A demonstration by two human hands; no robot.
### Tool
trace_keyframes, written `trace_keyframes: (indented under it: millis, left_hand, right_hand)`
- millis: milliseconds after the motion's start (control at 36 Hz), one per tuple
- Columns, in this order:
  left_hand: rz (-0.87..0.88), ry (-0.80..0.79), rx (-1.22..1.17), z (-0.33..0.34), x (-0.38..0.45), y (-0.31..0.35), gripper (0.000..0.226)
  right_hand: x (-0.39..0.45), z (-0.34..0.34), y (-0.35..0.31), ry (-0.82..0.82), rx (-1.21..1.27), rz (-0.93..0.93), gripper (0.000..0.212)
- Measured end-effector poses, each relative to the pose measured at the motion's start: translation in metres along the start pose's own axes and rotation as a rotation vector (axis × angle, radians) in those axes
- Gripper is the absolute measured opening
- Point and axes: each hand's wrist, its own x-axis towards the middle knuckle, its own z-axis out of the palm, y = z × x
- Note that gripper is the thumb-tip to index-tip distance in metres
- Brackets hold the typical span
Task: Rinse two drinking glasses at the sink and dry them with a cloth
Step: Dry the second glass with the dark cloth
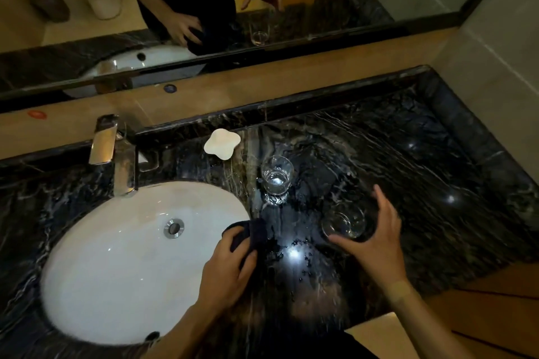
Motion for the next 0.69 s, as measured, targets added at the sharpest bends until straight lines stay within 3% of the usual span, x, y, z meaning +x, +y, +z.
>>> trace_keyframes:
  millis: [83,194,417,556,694]
  left_hand:
    - [0.001,0.007,0.009,0.001,-0.004,0.003,0.038]
    - [-0.016,0.034,-0.009,0.0,-0.012,0.006,0.039]
    - [-0.062,0.045,-0.104,-0.001,-0.018,0.016,0.04]
    - [-0.094,0.059,-0.247,-0.007,-0.015,0.023,0.034]
    - [-0.114,0.096,-0.368,-0.024,-0.007,0.036,0.023]
  right_hand:
    - [-0.009,0.001,0.024,-0.099,0.142,0.108,0.138]
    - [-0.009,0.014,0.04,-0.184,0.226,0.15,0.139]
    - [0.008,0.04,0.041,-0.088,0.237,0.17,0.1]
    - [0.008,0.041,0.031,-0.053,0.211,0.143,0.087]
    - [-0.004,0.037,0.006,-0.121,0.251,0.02,0.088]
